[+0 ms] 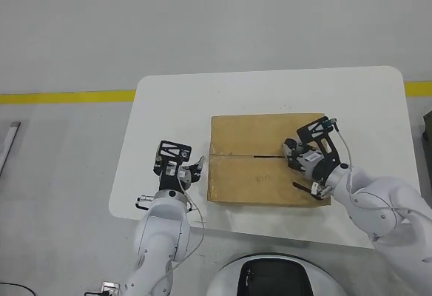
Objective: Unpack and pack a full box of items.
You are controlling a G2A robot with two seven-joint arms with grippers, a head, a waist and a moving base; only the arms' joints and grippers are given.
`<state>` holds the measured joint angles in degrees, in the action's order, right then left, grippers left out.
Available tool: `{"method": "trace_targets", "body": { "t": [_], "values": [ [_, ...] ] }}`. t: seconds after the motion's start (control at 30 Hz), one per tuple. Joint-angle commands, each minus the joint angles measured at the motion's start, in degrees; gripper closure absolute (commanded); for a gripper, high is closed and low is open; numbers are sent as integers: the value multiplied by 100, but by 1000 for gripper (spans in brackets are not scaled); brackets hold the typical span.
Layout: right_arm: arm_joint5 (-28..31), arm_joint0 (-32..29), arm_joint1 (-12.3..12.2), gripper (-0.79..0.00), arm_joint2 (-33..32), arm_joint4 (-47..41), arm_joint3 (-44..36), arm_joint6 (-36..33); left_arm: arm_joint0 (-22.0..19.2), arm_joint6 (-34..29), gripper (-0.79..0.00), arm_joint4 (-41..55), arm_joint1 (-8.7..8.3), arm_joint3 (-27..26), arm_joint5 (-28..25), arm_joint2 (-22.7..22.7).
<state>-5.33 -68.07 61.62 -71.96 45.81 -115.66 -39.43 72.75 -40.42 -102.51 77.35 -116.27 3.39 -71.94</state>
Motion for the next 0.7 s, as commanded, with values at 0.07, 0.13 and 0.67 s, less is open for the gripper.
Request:
{"method": "trace_targets", "body": {
  "t": [0.07, 0.13, 0.67],
  "values": [
    [16, -32, 6, 0, -15, 4, -12, -28, 0, -23, -785, -69, 19, 54, 111, 15],
    [27, -37, 9, 0, -20, 0, -13, -52, 0, -47, -785, -170, 22, 93, 86, 25],
    [81, 19, 45, 0, -66, 0, 37, -102, 354, -202, -785, 3, -47, -311, -870, -601]
  ]
}}
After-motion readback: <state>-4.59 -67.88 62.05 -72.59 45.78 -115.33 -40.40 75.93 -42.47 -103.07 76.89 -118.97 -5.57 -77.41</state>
